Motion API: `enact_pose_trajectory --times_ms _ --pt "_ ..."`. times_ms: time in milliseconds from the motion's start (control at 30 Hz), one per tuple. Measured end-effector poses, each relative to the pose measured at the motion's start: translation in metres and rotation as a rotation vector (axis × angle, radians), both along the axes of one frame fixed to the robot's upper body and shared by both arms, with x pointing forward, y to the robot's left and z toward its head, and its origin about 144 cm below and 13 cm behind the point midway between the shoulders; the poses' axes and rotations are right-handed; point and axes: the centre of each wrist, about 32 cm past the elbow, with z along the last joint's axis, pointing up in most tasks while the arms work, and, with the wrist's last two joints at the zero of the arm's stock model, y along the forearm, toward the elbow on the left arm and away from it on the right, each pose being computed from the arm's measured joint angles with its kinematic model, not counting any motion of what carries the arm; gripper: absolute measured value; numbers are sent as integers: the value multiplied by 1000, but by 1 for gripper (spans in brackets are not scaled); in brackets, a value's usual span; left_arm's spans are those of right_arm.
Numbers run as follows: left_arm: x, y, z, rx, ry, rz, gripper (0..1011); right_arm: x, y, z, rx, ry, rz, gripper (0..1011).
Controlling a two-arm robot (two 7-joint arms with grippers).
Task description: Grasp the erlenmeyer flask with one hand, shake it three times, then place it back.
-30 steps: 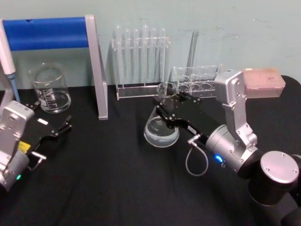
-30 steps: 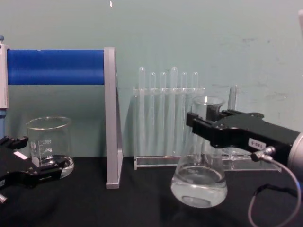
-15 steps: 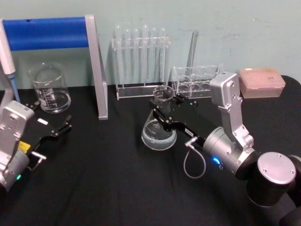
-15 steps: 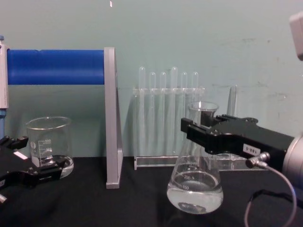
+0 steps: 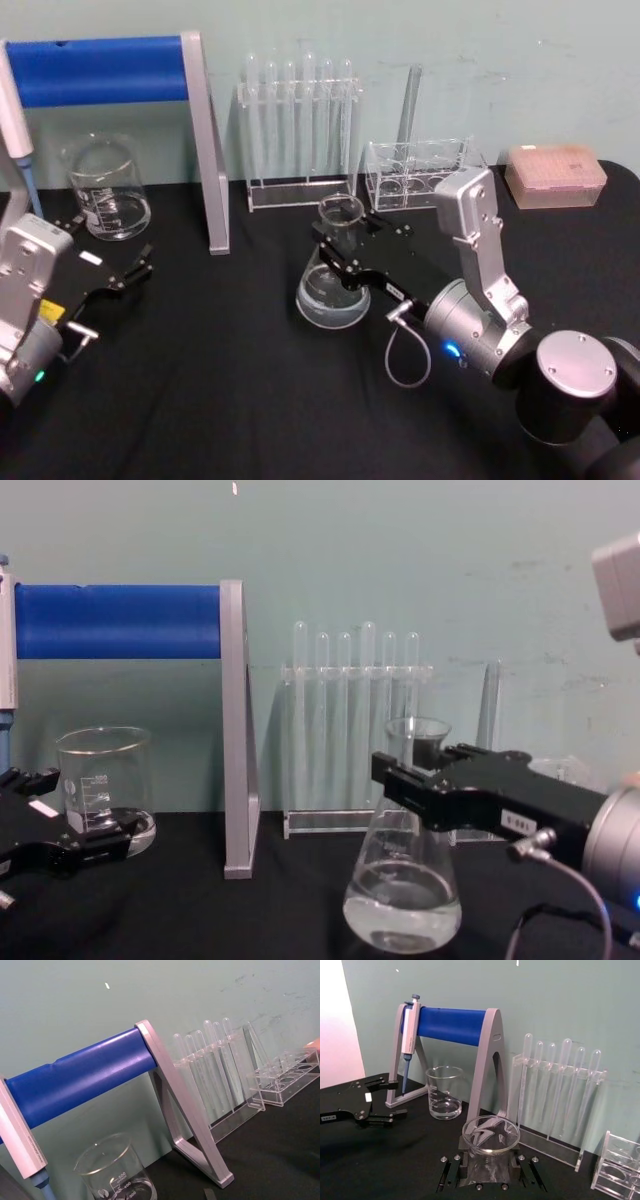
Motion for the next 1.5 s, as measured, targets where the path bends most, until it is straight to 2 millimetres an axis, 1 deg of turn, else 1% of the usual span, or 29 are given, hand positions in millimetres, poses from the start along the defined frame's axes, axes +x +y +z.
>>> enact_pose_trajectory --times_ms 567,867,1500 --pt "0 0 0 0 0 0 1001 -2 3 -24 -2 12 46 449" --pt "0 0 0 0 0 0 1001 -3 5 -29 -6 23 56 449" --pt "0 0 0 0 0 0 1001 -5 6 -32 -15 40 59 449"
